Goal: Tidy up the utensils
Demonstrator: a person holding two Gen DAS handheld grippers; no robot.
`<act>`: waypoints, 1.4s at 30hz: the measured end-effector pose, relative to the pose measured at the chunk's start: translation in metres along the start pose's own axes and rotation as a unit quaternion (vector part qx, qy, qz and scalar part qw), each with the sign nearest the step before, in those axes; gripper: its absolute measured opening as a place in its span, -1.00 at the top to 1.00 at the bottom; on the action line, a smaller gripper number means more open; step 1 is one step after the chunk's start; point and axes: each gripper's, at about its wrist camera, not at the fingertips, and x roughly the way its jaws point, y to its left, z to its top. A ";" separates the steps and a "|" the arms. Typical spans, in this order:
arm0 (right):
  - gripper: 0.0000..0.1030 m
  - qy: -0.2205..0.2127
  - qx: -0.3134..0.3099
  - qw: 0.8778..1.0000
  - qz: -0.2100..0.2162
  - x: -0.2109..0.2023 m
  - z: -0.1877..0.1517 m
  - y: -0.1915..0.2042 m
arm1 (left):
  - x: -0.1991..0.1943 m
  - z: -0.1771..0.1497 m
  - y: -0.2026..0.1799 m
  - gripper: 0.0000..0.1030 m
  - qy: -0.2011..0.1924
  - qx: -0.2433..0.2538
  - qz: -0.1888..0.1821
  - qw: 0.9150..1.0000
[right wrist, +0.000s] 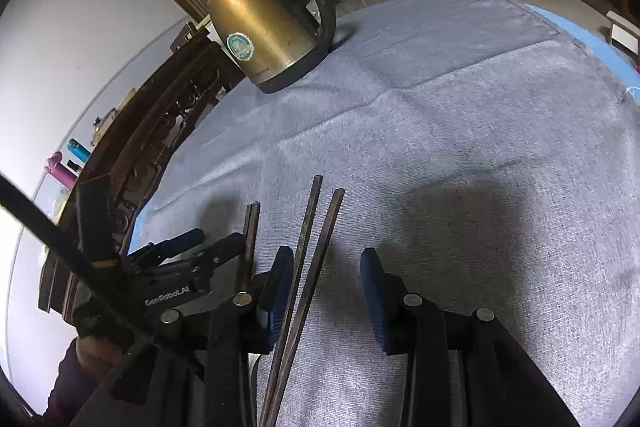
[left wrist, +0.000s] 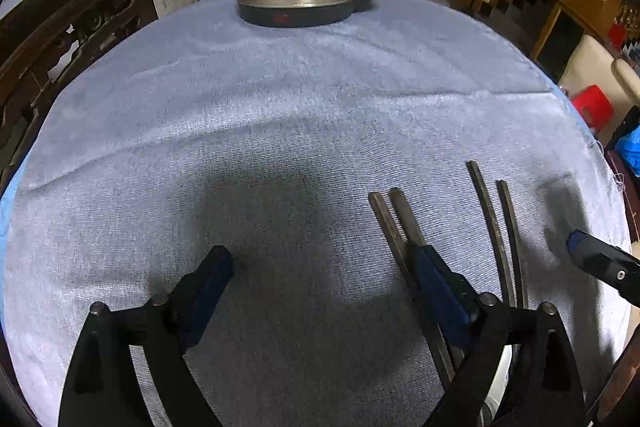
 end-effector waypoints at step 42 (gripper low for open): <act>0.41 0.123 -0.109 0.963 -0.215 0.060 0.028 0.045 | -0.006 0.013 0.011 0.03 0.034 0.014 0.021 0.999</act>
